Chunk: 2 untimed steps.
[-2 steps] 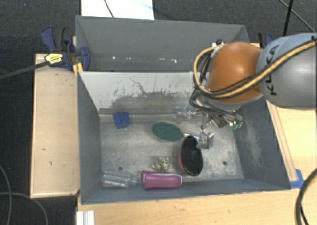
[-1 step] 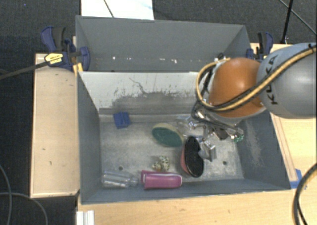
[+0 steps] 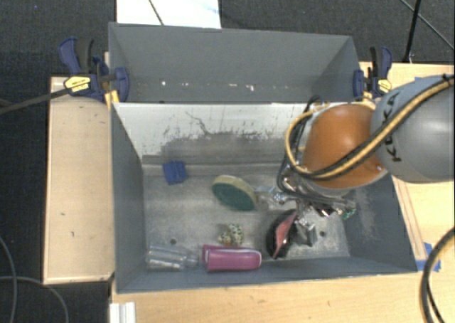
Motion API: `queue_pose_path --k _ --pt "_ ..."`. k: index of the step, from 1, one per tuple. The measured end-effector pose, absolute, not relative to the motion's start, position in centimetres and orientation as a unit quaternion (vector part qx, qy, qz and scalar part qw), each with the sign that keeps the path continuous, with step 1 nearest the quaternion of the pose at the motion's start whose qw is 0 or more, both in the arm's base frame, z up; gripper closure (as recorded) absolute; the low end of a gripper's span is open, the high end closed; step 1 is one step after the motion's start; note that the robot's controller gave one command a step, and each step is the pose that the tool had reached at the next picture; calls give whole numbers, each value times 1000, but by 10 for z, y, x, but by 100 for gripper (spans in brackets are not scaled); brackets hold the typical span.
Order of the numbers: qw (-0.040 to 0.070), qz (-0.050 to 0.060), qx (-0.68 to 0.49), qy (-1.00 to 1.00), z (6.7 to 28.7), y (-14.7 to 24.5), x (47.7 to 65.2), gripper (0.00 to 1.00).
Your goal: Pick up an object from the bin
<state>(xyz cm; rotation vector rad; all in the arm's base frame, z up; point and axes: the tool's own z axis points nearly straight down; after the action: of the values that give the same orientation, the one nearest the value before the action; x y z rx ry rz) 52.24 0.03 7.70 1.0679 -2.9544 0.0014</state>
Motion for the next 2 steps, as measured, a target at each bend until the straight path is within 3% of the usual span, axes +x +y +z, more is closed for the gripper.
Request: queue_pose_path --k 1,2 --pt "-1 1 341 -940 78 0 523 100" --pt "-1 0 398 -917 72 16 573 100"
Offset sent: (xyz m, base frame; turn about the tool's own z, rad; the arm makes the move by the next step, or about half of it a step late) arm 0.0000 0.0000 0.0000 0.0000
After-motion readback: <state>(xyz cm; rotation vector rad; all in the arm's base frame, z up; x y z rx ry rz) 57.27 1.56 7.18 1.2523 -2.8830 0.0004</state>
